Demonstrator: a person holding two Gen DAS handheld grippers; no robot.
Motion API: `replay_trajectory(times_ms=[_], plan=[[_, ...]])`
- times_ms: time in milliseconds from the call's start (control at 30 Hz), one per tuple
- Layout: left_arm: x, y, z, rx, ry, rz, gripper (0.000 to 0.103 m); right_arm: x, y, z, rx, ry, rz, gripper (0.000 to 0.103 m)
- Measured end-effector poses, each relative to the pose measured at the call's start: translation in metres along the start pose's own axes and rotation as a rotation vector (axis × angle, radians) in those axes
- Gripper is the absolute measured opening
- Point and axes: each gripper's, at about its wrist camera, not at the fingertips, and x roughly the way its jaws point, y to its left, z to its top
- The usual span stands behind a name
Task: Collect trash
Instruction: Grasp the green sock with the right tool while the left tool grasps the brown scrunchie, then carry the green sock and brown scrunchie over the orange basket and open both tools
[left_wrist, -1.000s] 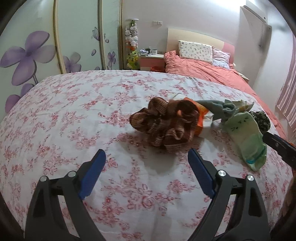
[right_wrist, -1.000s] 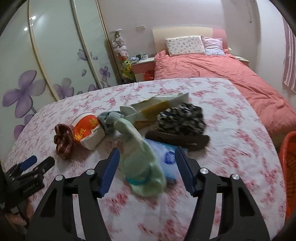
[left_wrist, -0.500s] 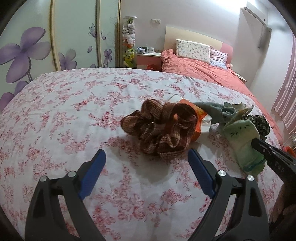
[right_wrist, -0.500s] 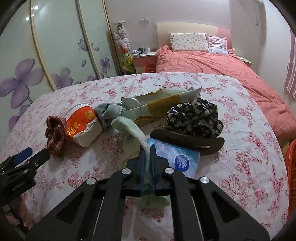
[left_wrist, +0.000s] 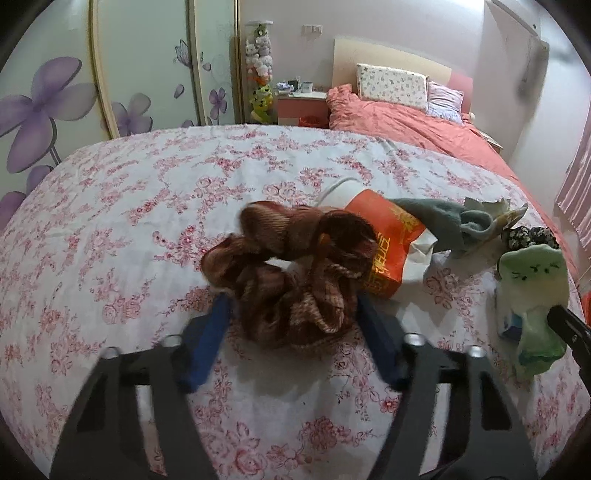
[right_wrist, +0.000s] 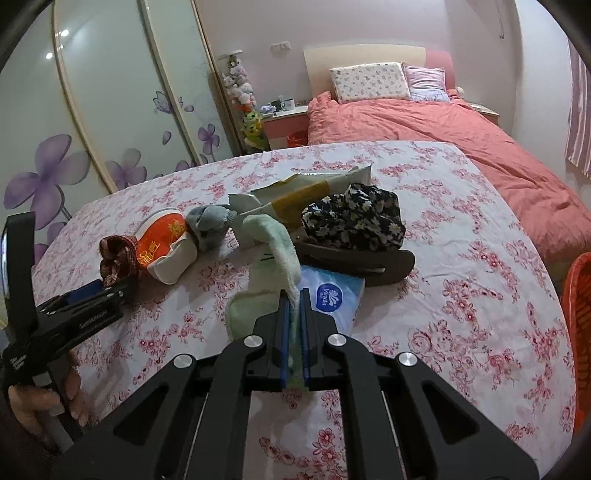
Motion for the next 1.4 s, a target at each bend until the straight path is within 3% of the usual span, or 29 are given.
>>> replay_trajectory(times_ms=[167,300,733,1400], plan=[[-0.003,0.005,0.000,-0.003,-0.010,-0.024,0.036,-0.004,-0.001,-0.001,0.002,-0.006,0.010,0.006],[-0.012,0.013,0.000,-0.021,-0.030,-0.049,0.030,-0.011,0.001,0.000,0.003,-0.020,0.019,0.006],[-0.070,0.006,0.006,-0.009,-0.123,-0.073,0.029,-0.053,0.001,0.009,0.005,-0.110,0.021,0.006],[-0.146,-0.074,-0.003,0.114,-0.202,-0.216,0.029,-0.134,-0.041,0.003,0.046,-0.266,-0.048,0.005]])
